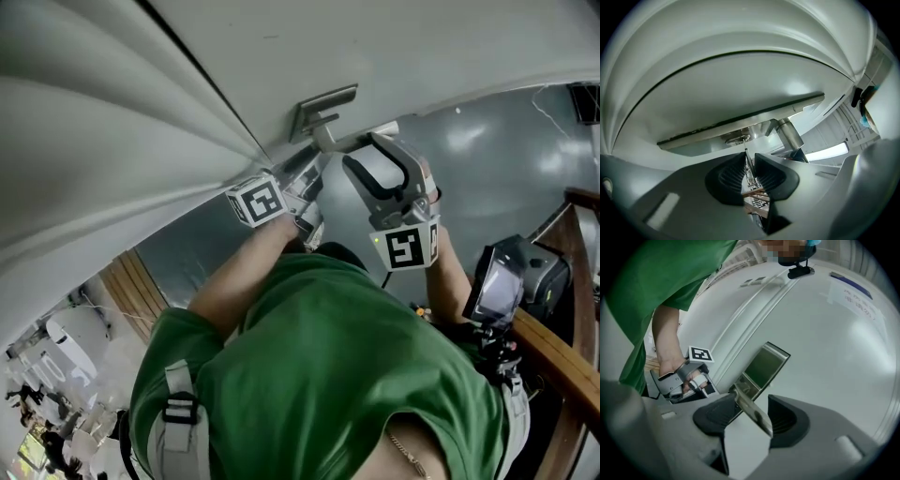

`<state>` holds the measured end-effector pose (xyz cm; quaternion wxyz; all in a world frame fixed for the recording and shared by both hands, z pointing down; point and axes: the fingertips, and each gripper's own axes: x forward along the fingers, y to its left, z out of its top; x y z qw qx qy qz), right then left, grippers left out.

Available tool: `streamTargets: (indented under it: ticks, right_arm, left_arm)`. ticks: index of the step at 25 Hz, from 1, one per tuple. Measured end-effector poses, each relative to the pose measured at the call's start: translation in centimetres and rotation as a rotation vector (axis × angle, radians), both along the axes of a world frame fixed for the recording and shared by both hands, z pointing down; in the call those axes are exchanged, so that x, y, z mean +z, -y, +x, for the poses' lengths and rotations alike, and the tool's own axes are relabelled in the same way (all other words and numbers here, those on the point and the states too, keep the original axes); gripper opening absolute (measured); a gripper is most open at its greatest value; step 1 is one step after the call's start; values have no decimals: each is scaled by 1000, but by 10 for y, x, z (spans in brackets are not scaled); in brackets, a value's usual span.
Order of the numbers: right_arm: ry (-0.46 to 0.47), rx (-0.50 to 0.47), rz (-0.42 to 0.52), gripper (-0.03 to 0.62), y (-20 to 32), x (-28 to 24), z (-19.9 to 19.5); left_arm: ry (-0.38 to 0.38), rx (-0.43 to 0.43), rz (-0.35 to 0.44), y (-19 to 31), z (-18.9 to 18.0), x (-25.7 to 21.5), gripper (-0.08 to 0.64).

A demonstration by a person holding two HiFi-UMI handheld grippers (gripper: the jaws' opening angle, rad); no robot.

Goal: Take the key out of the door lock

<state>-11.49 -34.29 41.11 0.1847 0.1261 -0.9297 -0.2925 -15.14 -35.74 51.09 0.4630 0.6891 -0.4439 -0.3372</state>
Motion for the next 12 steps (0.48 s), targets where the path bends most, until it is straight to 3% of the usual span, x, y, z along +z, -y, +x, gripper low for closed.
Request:
streamTargets:
  ticks: [12]
  right_arm:
    - [-176, 18, 108, 212, 11, 17, 3]
  left_arm:
    - [-190, 32, -47, 8, 9, 6, 35]
